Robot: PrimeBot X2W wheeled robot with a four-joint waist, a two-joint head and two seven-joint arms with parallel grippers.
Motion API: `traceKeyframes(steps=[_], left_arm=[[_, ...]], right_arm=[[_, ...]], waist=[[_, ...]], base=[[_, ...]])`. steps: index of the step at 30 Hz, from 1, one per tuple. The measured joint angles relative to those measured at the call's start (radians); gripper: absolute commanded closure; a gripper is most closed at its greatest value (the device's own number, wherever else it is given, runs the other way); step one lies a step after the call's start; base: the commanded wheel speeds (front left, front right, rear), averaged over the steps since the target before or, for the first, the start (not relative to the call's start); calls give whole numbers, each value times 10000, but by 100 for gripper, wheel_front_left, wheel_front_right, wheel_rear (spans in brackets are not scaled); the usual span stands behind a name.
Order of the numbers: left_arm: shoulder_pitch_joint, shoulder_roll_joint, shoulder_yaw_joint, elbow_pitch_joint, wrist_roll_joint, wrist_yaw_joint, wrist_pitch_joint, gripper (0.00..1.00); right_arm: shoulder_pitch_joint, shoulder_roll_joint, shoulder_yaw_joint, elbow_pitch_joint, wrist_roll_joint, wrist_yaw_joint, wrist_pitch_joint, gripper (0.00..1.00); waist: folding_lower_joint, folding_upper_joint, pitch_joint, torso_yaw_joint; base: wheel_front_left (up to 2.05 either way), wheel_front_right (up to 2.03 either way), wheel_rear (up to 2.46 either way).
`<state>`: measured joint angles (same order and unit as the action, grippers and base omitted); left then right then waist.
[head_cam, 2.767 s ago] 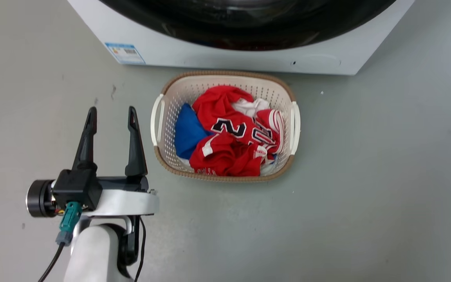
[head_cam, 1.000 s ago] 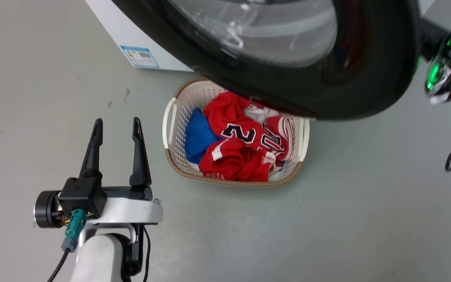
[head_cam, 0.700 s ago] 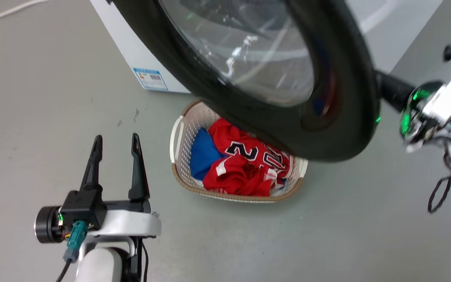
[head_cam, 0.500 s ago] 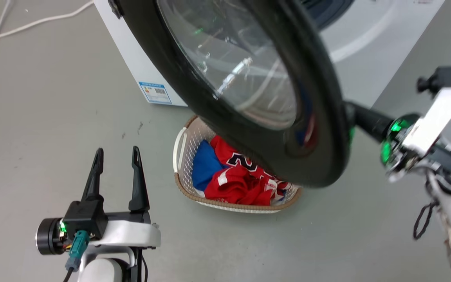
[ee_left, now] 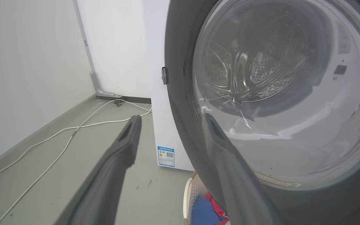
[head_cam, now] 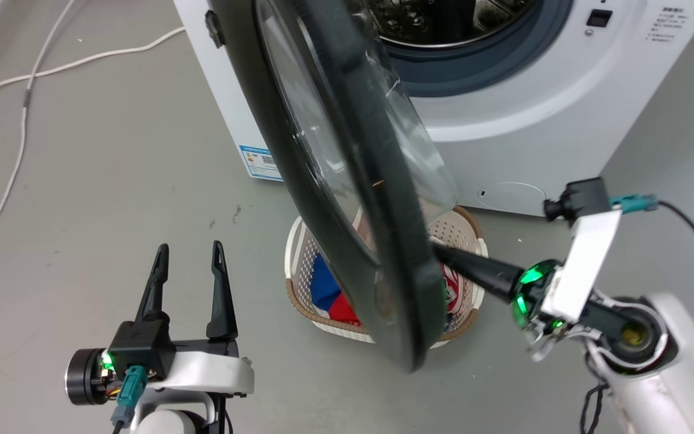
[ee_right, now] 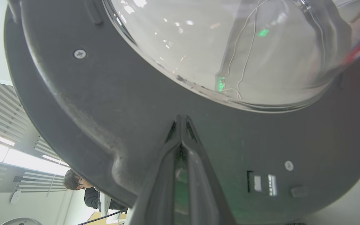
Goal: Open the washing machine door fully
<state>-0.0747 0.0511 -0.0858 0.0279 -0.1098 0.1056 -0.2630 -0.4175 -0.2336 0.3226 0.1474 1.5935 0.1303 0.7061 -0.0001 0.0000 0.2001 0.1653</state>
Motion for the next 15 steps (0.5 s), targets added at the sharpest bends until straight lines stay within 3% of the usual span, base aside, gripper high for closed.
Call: traceKeyframes(steps=[15], left_arm=[[149,0,-171,25,-17,2,0,0]], right_arm=[[613,708,844,-142,-50,2,255,100]], waist=[[0,0,-215,632]], base=[[0,0,0]])
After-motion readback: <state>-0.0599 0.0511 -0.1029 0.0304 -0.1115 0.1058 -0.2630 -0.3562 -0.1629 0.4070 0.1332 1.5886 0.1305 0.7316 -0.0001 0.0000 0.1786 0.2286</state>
